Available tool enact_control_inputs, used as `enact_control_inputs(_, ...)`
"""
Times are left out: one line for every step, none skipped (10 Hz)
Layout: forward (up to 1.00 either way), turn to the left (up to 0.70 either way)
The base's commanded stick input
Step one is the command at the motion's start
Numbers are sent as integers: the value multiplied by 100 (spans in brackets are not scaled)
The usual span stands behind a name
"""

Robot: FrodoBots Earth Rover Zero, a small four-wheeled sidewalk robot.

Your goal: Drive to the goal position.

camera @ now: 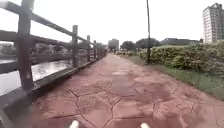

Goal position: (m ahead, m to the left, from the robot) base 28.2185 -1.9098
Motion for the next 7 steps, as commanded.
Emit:
enact_control_inputs(70, 0)
enact_control_inputs(70, 0)
enact_control_inputs(70, 0)
enact_control_inputs(70, 0)
enact_control_inputs(70, 0)
enact_control_inputs(70, 0)
enact_control_inputs(70, 0)
